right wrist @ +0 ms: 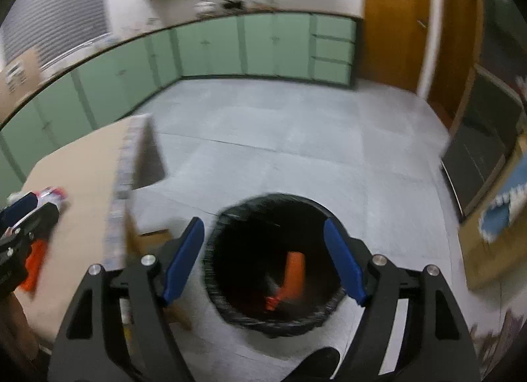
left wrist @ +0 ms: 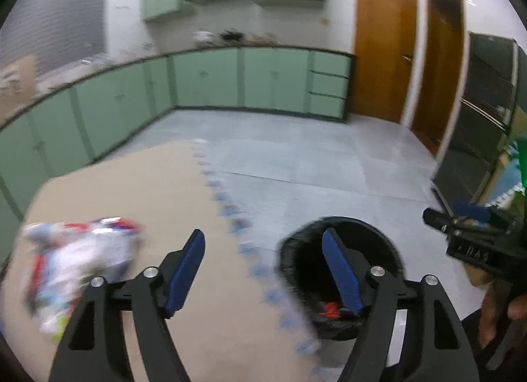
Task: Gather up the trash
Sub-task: 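Open both grippers to drop the bag and net into the bin, then return to the table and grasp the white tissue with the right gripper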
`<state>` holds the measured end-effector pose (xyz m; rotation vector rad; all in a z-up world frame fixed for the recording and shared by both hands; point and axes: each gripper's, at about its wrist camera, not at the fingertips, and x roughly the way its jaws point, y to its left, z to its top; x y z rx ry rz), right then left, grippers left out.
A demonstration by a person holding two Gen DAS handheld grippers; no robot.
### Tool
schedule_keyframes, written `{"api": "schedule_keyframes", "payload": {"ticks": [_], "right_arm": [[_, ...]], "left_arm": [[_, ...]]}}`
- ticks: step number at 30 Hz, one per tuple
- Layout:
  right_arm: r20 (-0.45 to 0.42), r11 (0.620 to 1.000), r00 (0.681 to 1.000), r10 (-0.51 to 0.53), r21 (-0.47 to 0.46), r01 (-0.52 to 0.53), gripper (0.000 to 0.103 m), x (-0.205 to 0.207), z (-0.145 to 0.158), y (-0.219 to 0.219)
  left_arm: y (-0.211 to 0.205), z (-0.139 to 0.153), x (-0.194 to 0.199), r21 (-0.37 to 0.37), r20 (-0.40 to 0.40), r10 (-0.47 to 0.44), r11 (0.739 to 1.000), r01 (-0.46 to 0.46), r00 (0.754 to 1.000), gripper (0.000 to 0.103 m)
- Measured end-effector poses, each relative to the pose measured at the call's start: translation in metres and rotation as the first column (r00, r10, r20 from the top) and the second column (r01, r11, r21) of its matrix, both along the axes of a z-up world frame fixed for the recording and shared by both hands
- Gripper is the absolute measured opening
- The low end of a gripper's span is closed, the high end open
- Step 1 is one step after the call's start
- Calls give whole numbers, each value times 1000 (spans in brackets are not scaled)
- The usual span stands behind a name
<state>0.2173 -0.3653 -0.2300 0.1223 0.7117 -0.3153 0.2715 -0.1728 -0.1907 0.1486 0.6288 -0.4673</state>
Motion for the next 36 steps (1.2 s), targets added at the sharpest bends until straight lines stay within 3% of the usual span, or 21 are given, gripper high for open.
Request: {"api": "schedule_keyframes", "payload": {"ticks": [5,9,13,20,31,33,35,36], "right_arm": [[65,986,985,162,37,-165,80,12,26,78],[68,948,947,314,30,-317,78,30,33,145],[66,906,908,414,67,-418,75,54,31,204],[37,867,869,493,66,-495,71,83,20,282],[-87,861,858,507,10,-508,66,131,-33,343],[-119,863,856,502,6,-505,61,139,-44,345],[-141,861,851,506,26,-508,34,145,-51,343],[-146,858,847,512,46,-511,25,147,-52,341]], "left_arm": [[95,19,-32,24,101,170,985,-173,980,78],[167,23,-48,-11,119,277,961,-277,954,79],[211,21,-45,-6,141,331,943,-333,933,79],[270,7,-24,-35,115,366,930,-365,923,79],[333,-12,-12,-79,84,425,905,-419,901,79],[334,-16,-13,-82,78,421,906,-415,904,79],[332,-17,-13,-84,76,412,910,-406,908,79],[330,-19,-14,-85,75,406,912,-400,911,79]]}}
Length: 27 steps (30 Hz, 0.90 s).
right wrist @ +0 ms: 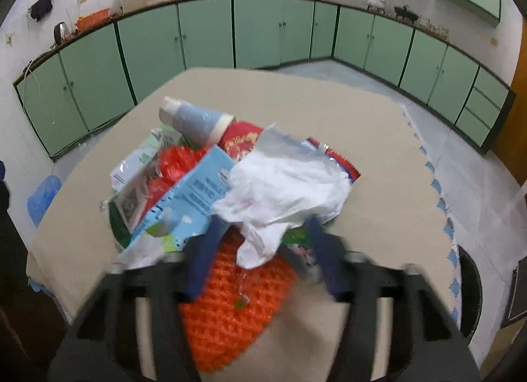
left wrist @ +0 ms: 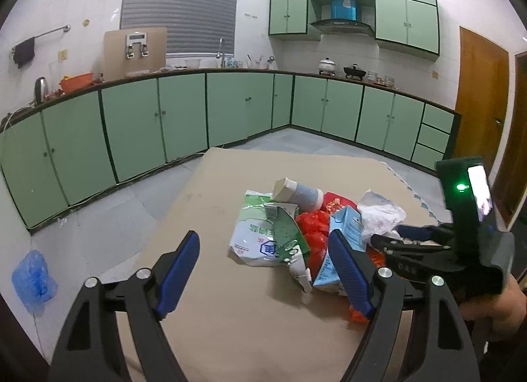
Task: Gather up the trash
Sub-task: 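Return to the table and grasp the white tissue with the right gripper, then grasp the blue-and-white milk carton with the left gripper while the right gripper holds the tissue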
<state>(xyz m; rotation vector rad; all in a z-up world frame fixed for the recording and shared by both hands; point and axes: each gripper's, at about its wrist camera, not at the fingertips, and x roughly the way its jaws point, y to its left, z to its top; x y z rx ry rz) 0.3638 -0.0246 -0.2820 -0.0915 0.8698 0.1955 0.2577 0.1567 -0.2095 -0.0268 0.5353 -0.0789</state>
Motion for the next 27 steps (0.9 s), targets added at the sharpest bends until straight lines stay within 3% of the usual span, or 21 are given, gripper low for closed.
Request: {"api": "schedule_keyframes", "payload": {"ticks": [1,5,21,27], "right_arm": [[-7,1000,1000,1,18,-1,13,0,1,-4],[25,1000,1000,-4,30,3,7,-8,10,-14],[136,992,988,-77,113,62,6,-55,64,-86],[154,988,981,-114,124,95,6,-68,72,-110]], "left_arm": [[-2,-1,-1,-1,-1,-4,1000,4,1000,79],[-13,-6,-3,-13,-9,-19,1000,19,1000,79],[-70,-31,-10,3,-39,-80,997,81,996,78],[-86,-57,2,15,-88,-94,995,96,992,71]]}}
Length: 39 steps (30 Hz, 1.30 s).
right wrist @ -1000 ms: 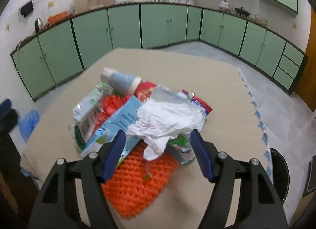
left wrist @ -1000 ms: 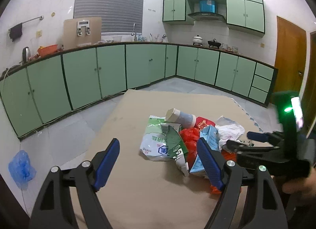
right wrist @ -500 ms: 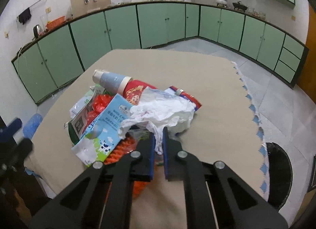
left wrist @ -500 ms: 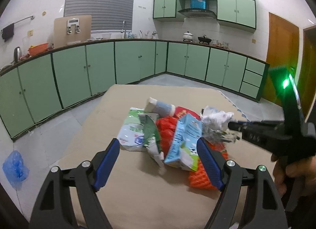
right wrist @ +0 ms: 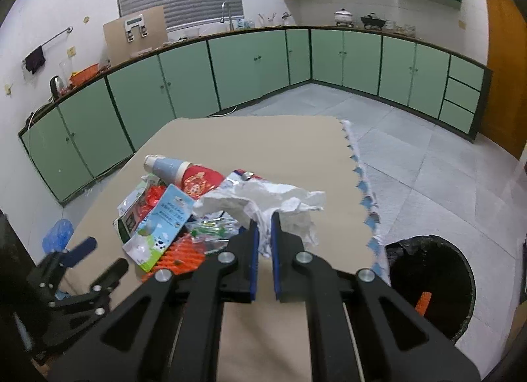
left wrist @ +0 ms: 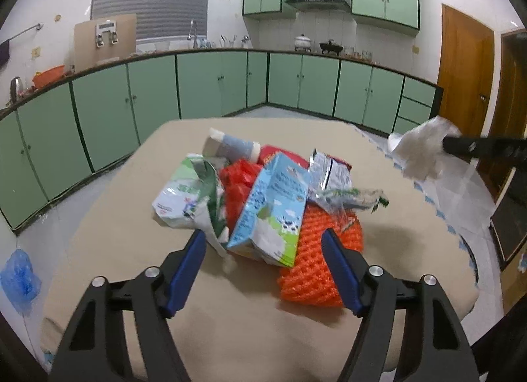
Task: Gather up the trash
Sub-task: 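Grasp the blue-and-white milk carton with the left gripper while the right gripper holds the tissue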
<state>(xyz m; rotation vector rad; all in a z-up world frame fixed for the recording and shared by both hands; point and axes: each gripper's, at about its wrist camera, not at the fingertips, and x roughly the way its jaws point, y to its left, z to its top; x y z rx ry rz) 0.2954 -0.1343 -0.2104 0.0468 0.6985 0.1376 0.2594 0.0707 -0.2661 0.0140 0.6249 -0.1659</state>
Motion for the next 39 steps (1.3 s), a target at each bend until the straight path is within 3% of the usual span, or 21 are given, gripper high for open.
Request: {"api": "schedule_keyframes", "payload": {"ticks": [8,15,20,24,28,30,32,33,34,35,39], "right_arm": [[-4,1000,1000,-11,5,11,6,-3,-3,-7],[-3,1000,1000,-12,2,12,6,-2,-3,-5],[1,1000,1000,-11,-2,11,6,-5,0,-2],[7,1000,1000,-12,-2,12,6,-7,1,-2],[8,1000,1000,-11,-3,11,6,-9,4,-1],[9,1000,1000,-12,-2,12,6,-9,4,-1],[9,1000,1000,-14,-1,14,6,-9,4,-1],[8,1000,1000,-13,-2,13,6,-8,5,-2],[6,1000,1000,-12,-3,12,6,-7,5,-1],[6,1000,1000,-12,-5,12,6,-7,5,-1],[3,1000,1000,-13,-8,13,6,-7,3,-2]], "left_arm": [[-7,-23,17,41,-43,7,999,-6,999,68],[2,-40,34,21,-86,25,1000,-23,996,64],[2,-42,35,-30,-103,-20,999,17,994,23],[-3,-36,24,-26,-61,-39,999,37,997,21],[-4,-38,26,-29,-68,-41,999,39,997,21],[-2,-38,29,-39,-76,-38,999,35,996,31],[-2,-39,30,-31,-75,-27,999,25,997,35],[-2,-39,32,-31,-75,-29,999,27,997,32],[-2,-39,33,-29,-72,-30,999,28,997,15],[-2,-38,33,-29,-69,-30,999,28,997,12],[1,-30,30,-49,-20,-27,998,26,999,11]]}}
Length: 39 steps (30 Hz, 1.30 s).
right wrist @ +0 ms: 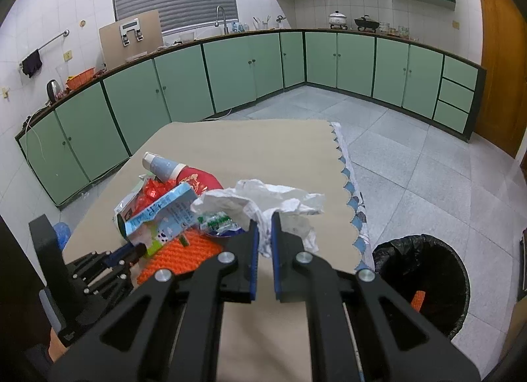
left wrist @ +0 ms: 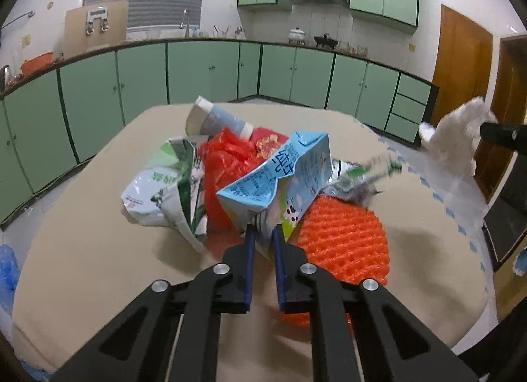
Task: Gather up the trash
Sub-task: 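Grasp the blue-and-white milk carton with the left gripper while the right gripper holds the tissue, then carry the milk carton and tissue with both grippers to the black bin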
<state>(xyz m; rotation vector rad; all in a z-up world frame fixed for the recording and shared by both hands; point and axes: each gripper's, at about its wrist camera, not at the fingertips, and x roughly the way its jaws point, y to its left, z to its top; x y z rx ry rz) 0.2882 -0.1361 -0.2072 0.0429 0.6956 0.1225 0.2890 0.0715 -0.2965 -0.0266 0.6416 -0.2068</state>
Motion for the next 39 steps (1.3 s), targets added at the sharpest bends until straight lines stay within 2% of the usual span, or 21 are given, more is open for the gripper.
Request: {"api": "schedule_keyframes", "payload": {"ticks": [8,18,27,39], "right_arm": [[6,1000,1000,9,-5,-9,6,-2,4,0],[39,1000,999,12,1,-12,6,-14,20,-3],[68,1000,998,8,18,-10,6,-28,33,-11],[104,999,995,-6,34,2,6,-45,50,-20]], "left_arm": [[2,22,-16,5,50,12,1000,-12,999,9],[6,73,-41,-24,131,23,1000,-20,991,8],[-4,116,-54,-13,201,1,1000,2,980,8],[-27,139,-59,-6,233,-47,999,49,971,7]]}}
